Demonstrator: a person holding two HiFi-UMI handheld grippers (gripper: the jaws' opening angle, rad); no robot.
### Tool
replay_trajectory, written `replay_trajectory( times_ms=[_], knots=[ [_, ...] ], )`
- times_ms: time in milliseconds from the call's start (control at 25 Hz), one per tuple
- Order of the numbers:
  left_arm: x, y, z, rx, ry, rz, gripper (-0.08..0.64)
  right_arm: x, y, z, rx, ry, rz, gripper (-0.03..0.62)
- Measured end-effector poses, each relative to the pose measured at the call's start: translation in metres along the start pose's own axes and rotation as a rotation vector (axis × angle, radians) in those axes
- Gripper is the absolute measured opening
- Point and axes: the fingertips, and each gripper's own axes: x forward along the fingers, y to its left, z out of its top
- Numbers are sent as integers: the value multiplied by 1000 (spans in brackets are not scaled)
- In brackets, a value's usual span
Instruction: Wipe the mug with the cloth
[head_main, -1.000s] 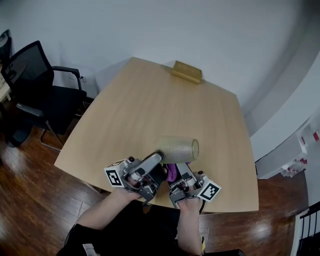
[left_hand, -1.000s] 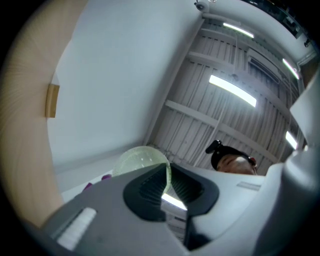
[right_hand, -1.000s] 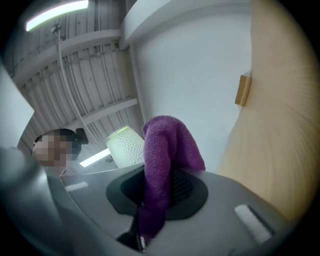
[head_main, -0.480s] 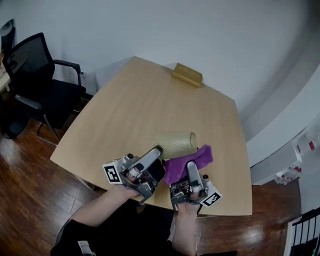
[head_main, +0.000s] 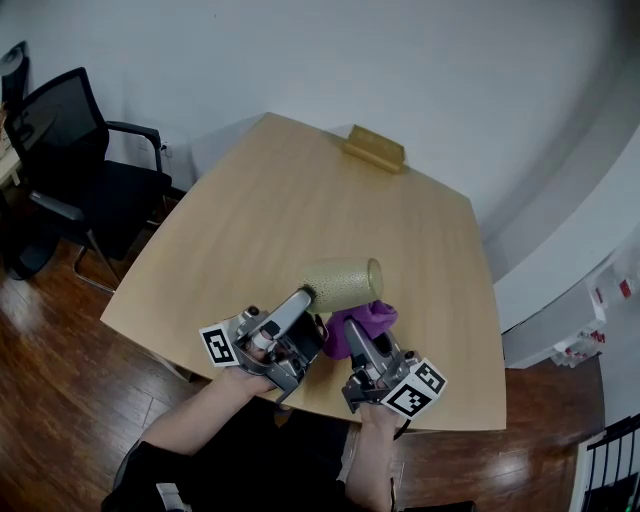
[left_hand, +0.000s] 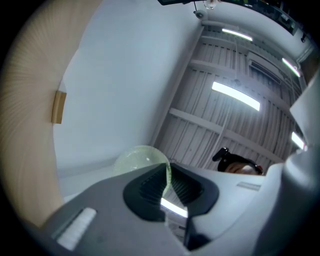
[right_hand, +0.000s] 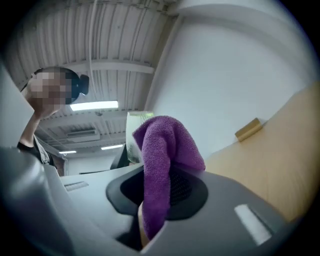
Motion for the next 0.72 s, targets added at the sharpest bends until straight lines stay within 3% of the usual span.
replay_trajectory(
  times_ms=[120, 240, 440, 600, 720],
  knots=[
    [-1, 1, 6, -3, -17, 9, 46, -30, 14, 56, -71, -276, 65, 54],
    [-1, 1, 6, -27, -27, 10, 46, -43, 39, 91, -249, -404, 91, 54],
    [3, 1, -12, -81, 3, 1, 46, -15, 69, 74, -480, -329, 134, 55],
    [7, 5, -18, -44, 40, 20, 49, 8, 84, 27, -485, -137, 232, 54],
    [3, 9, -15, -19, 47, 46, 48, 15, 85, 9, -496, -59, 220, 55]
  ],
)
